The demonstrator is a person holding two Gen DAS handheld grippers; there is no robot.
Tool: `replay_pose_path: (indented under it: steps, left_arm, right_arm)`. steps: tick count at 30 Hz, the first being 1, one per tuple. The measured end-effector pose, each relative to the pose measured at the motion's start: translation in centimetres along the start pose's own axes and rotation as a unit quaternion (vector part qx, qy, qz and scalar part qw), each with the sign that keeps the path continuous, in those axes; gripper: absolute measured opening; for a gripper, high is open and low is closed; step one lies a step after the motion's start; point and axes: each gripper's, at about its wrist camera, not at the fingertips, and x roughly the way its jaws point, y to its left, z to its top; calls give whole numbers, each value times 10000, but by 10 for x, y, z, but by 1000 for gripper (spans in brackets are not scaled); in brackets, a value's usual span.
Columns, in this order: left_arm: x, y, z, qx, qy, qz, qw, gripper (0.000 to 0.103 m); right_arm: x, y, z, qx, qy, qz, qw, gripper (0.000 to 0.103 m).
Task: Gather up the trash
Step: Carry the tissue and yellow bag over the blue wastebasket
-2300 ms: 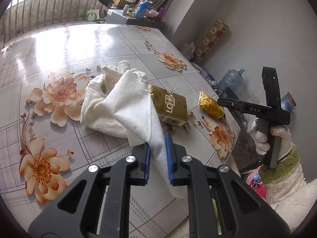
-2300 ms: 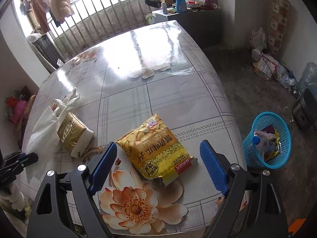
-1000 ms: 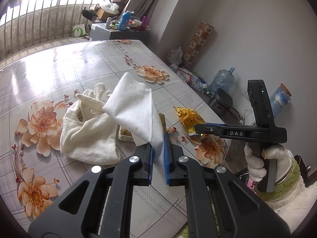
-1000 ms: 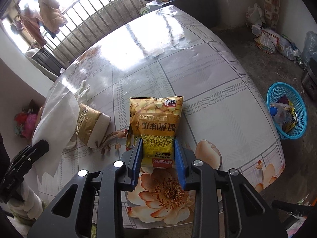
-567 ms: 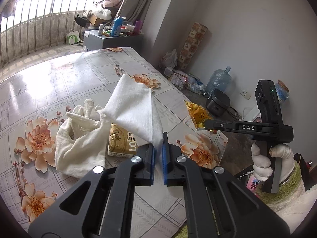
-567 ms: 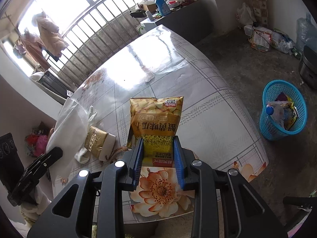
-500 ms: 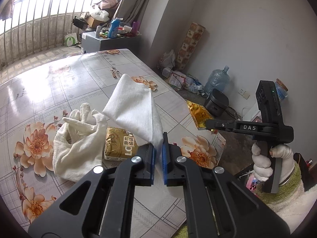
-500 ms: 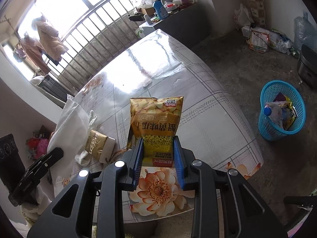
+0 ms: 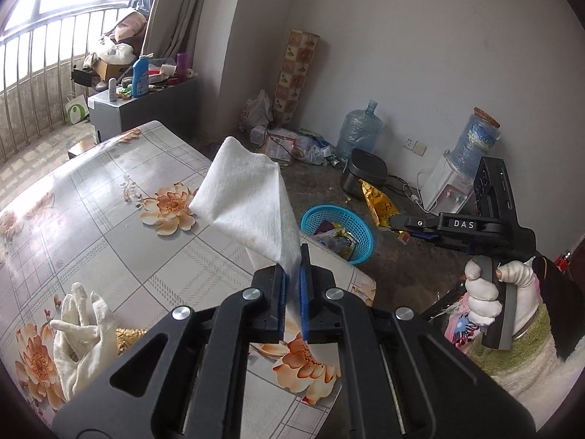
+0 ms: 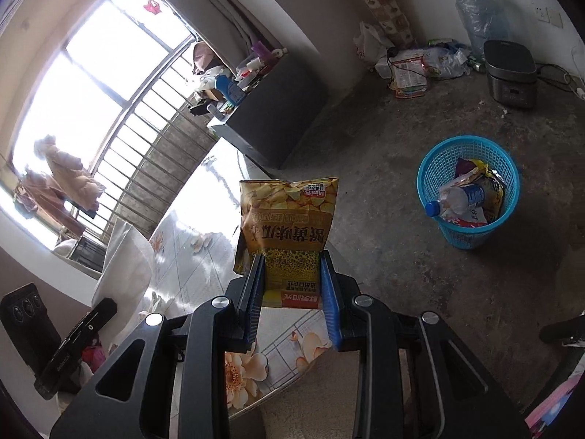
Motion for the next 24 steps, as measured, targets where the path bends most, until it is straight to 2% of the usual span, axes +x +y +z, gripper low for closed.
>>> replay_pose_path:
  steps: [6, 11, 19, 24]
  left_arm:
    - [63, -48, 39, 572, 345, -484, 9966, 4]
    - [133, -87, 61, 813, 857, -902, 9889, 4]
    - [258, -146, 74, 1418, 1792, -1159, 9666, 4]
    - [339, -168, 69, 1618, 2235, -1191, 9538, 4]
  right_arm:
    - [-20, -76, 18, 871, -466, -497, 9939, 29]
    - [-15, -137, 29, 1548, -570, -730, 9836, 29]
    - [26, -222, 39, 2340, -571, -867, 9667, 29]
    - [50, -268, 43, 2746, -587, -708, 9572, 29]
